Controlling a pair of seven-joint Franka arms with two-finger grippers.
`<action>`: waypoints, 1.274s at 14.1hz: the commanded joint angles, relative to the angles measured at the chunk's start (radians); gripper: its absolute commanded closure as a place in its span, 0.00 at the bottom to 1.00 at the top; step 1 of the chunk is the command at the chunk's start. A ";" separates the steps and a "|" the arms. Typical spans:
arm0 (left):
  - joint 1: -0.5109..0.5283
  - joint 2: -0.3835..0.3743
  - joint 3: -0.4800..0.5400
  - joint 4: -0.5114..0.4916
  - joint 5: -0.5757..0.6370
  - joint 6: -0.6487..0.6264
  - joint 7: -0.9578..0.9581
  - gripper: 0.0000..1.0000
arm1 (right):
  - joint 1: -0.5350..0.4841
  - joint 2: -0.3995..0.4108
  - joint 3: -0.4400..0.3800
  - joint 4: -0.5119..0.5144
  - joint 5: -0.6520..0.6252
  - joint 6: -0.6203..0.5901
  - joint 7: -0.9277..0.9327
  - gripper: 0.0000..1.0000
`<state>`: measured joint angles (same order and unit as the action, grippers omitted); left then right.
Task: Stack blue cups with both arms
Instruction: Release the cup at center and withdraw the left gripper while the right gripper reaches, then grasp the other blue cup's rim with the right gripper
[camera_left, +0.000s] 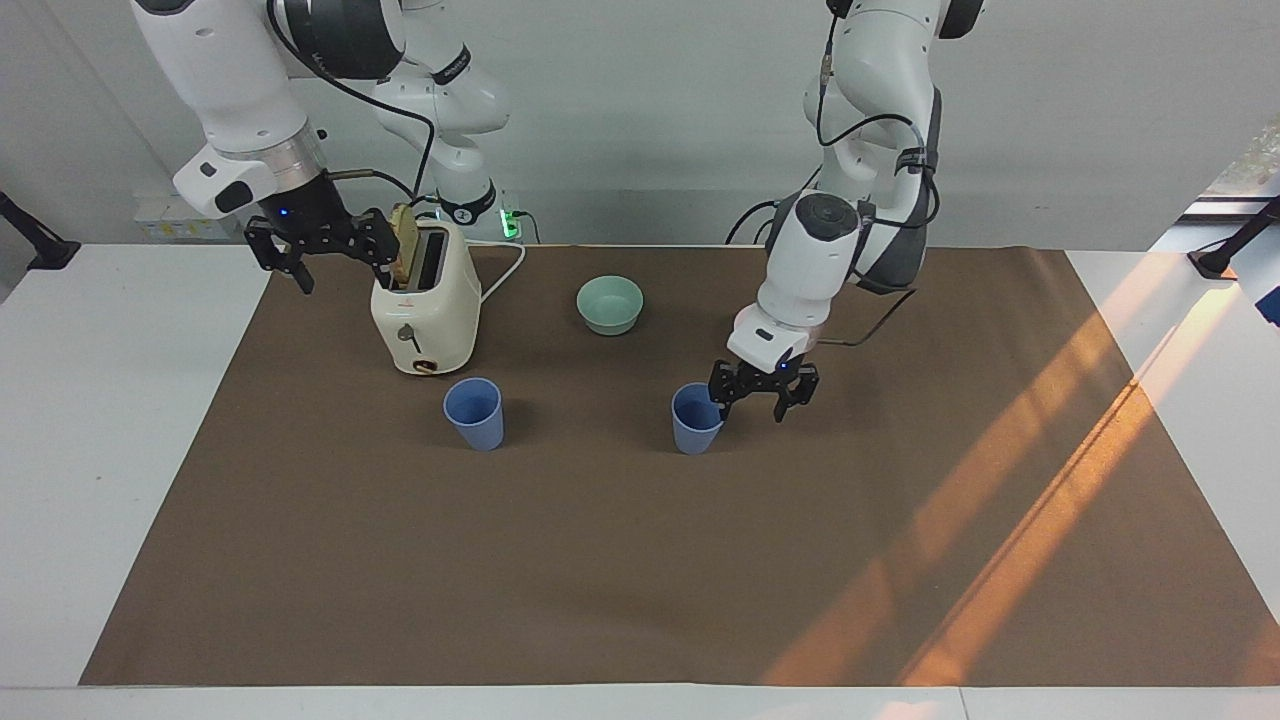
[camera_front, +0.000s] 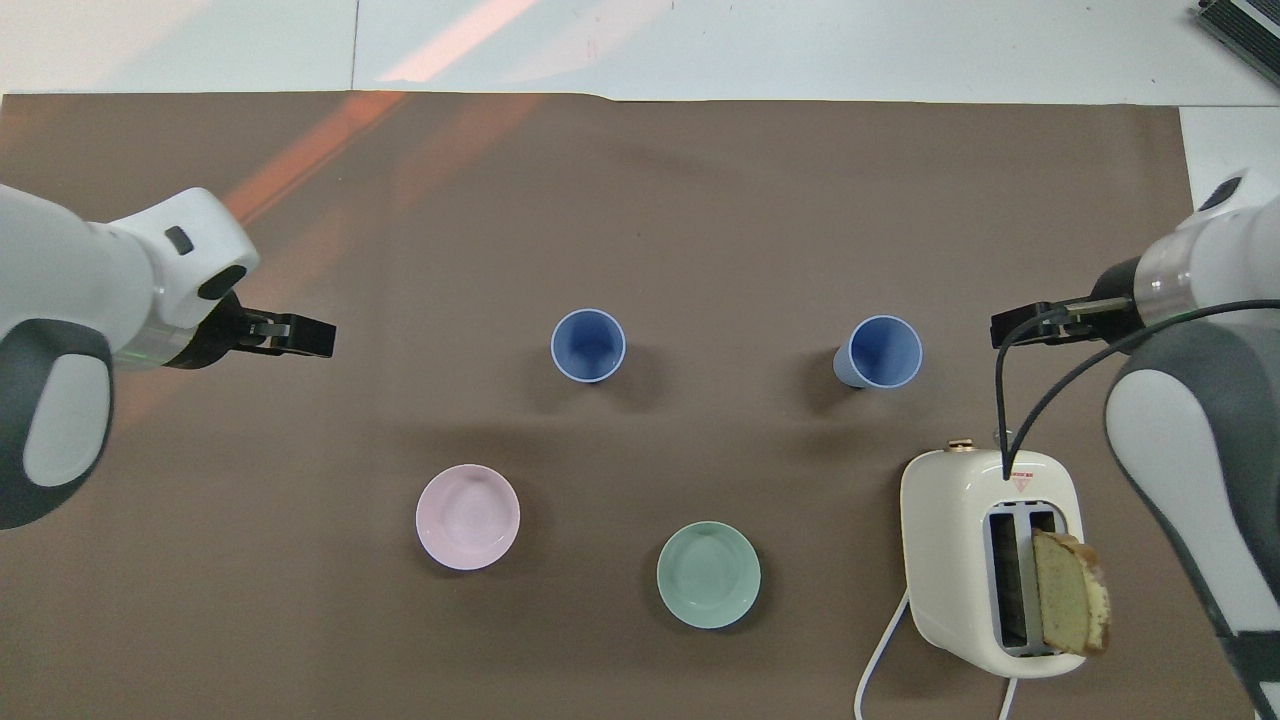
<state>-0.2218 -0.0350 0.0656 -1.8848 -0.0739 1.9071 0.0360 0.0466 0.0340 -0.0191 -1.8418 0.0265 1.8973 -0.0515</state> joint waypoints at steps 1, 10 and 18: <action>0.088 -0.006 -0.012 0.086 0.002 -0.107 0.123 0.00 | 0.030 0.078 0.004 -0.013 0.009 0.106 0.025 0.00; 0.183 0.053 -0.010 0.331 0.040 -0.303 0.159 0.00 | 0.073 0.173 0.004 -0.074 0.016 0.266 0.042 0.00; 0.182 0.050 -0.010 0.325 0.039 -0.303 0.151 0.00 | 0.078 0.178 0.004 -0.097 0.016 0.270 0.024 0.00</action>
<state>-0.0558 0.0027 0.0672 -1.5898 -0.0494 1.6334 0.1850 0.1278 0.2162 -0.0179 -1.9168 0.0293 2.1420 -0.0264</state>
